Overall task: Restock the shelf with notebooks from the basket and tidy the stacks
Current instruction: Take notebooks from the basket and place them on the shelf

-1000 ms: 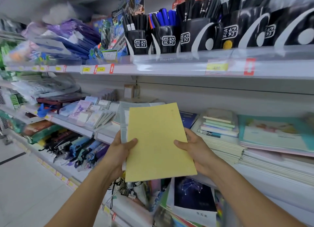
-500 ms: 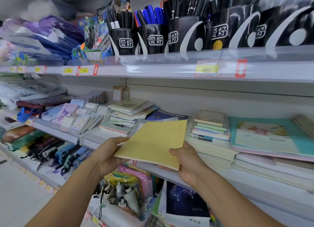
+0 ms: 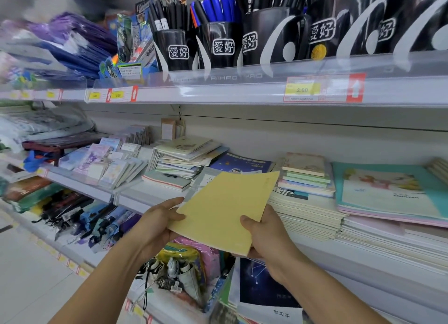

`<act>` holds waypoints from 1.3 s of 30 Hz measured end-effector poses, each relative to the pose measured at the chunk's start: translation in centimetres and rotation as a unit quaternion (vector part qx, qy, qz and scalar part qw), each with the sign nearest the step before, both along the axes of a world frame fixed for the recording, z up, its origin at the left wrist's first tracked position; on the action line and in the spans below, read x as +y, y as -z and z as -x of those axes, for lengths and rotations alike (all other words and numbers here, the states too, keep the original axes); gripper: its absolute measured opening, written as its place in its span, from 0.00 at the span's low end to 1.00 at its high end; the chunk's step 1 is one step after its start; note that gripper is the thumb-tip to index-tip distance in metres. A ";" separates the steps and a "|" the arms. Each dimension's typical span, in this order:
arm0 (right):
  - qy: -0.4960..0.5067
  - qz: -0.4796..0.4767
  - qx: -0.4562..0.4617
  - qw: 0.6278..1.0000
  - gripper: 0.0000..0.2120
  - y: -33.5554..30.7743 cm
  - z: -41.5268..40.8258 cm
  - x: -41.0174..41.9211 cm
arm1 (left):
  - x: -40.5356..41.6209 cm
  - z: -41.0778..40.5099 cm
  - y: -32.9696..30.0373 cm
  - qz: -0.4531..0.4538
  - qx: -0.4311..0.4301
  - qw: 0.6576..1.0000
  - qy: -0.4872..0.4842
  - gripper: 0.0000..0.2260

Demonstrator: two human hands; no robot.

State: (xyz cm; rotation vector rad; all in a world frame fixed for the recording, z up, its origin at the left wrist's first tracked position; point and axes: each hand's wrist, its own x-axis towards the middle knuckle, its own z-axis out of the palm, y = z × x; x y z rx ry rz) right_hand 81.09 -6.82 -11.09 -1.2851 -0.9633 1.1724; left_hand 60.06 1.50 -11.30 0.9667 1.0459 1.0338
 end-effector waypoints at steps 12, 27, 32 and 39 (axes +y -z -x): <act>0.019 -0.025 0.010 0.999 0.09 -0.5 0.6 -0.8 | 1.1 0.8 -1.2 0.005 0.061 0.997 0.040 0.24; 0.074 -0.019 0.009 0.997 0.11 0.1 1.9 6.1 | 5.0 0.1 -1.0 0.004 -0.011 0.996 -0.089 0.16; -0.030 -0.068 -0.135 0.988 0.30 0.9 0.5 5.6 | 2.9 -0.1 -0.6 -0.120 0.212 0.970 -0.017 0.31; 0.017 -0.079 -0.288 0.954 0.22 1.3 -0.1 6.8 | 4.4 -0.6 -0.6 -0.209 0.267 0.941 -0.023 0.23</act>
